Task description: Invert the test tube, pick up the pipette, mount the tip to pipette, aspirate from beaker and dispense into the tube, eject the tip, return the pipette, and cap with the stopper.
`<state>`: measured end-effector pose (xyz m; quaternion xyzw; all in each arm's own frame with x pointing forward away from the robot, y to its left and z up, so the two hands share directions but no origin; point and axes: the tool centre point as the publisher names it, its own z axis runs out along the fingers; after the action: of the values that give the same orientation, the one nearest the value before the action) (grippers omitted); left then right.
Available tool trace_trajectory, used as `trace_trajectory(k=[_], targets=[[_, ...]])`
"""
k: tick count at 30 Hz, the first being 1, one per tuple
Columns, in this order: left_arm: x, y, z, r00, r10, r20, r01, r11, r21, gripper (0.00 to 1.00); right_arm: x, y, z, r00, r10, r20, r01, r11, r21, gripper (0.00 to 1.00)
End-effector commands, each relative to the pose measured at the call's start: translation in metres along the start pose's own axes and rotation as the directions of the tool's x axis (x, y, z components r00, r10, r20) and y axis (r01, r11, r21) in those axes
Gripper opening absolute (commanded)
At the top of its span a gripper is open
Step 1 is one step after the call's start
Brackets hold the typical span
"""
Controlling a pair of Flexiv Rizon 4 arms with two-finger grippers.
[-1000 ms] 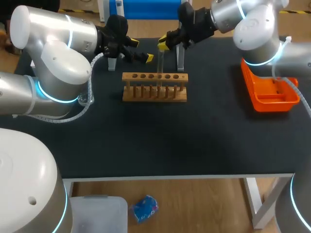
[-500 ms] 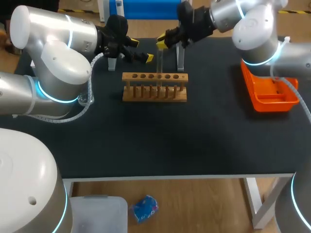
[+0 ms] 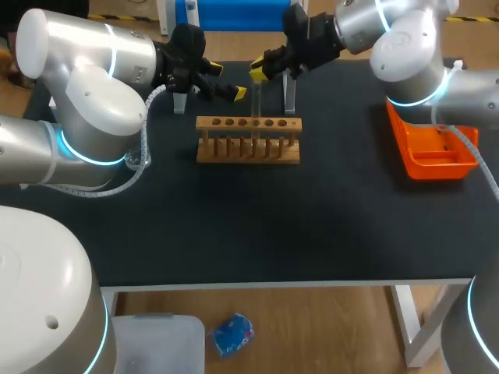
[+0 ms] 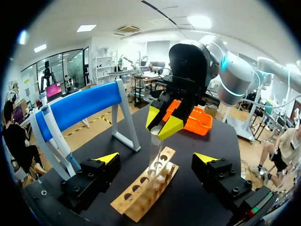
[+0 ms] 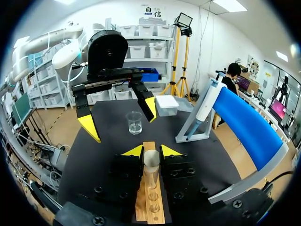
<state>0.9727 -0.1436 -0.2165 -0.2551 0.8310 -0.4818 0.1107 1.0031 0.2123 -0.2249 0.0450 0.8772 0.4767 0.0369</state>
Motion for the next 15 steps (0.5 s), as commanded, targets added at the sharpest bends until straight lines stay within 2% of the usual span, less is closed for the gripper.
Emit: trace_trajectory(k=[1,15], targets=[[0.000,0.000,0.000,1.000,-0.001,-0.002,0.001,1.000,-0.001,1.00,-0.002,-0.002,0.001,1.000,0.005,-0.012,-0.005,1.000,0.013,0.00],[0.000,0.000,0.000,1.000,-0.001,-0.002,0.001,1.000,-0.001,1.00,0.004,-0.020,0.009,0.999,0.034,-0.022,-0.033,0.998,0.045,0.00]])
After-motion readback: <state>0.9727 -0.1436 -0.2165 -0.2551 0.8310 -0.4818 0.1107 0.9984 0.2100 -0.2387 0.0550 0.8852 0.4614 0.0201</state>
